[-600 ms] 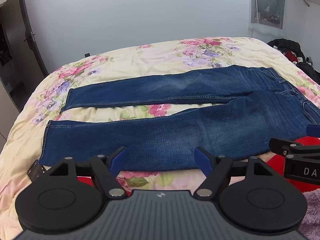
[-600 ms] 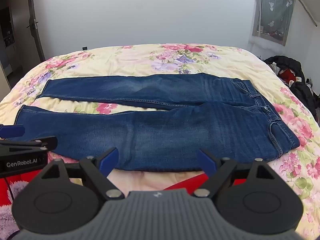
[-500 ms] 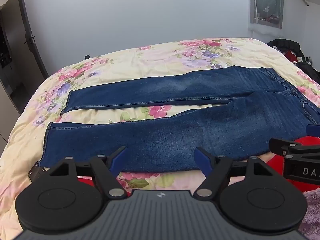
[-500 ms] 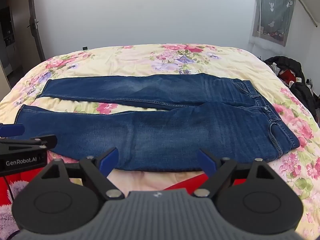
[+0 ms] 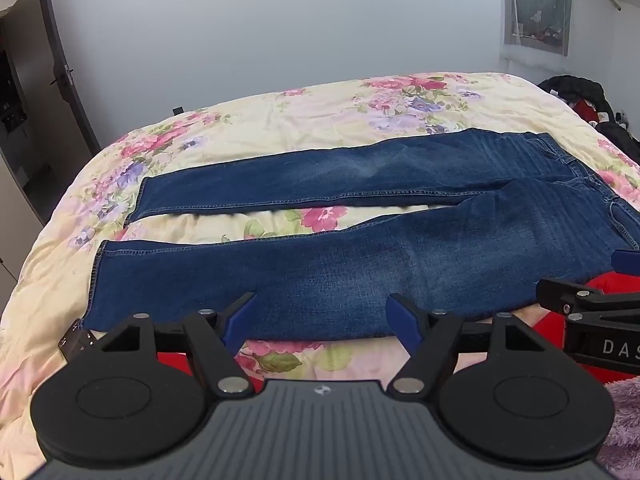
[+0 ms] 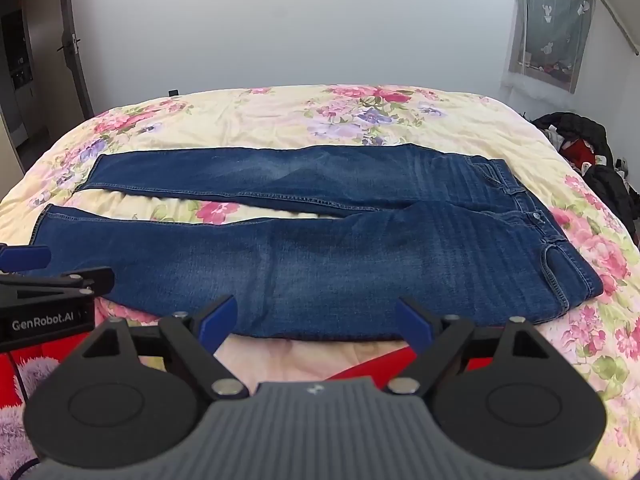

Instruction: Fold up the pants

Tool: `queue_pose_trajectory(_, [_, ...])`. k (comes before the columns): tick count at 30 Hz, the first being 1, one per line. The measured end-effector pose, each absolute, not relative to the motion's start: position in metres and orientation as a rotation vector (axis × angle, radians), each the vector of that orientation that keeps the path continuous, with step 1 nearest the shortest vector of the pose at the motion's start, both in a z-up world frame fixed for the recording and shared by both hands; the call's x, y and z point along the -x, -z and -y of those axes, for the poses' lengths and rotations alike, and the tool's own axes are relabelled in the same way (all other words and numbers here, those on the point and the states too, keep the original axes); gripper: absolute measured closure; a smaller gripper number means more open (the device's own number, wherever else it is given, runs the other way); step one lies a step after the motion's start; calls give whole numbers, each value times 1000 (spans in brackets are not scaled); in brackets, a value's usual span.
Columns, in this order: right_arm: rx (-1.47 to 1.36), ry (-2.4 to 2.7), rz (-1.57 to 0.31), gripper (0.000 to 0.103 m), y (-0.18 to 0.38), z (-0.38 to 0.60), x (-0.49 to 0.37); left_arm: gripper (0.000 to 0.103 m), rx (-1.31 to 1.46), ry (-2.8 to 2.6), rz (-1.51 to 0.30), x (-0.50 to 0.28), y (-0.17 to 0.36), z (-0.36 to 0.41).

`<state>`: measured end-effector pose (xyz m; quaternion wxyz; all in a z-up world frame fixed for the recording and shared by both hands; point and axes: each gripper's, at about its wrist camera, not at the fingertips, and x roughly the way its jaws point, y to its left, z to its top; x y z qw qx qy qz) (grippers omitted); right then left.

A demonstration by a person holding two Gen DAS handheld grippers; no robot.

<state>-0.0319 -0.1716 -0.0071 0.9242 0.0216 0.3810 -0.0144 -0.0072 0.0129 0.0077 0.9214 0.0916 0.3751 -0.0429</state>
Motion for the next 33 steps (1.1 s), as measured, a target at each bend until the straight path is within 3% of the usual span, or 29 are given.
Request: queue_pose_trajectory(33, [-33,26,-786,21,12,170,32,18,-184,89,-781,1,1,-5])
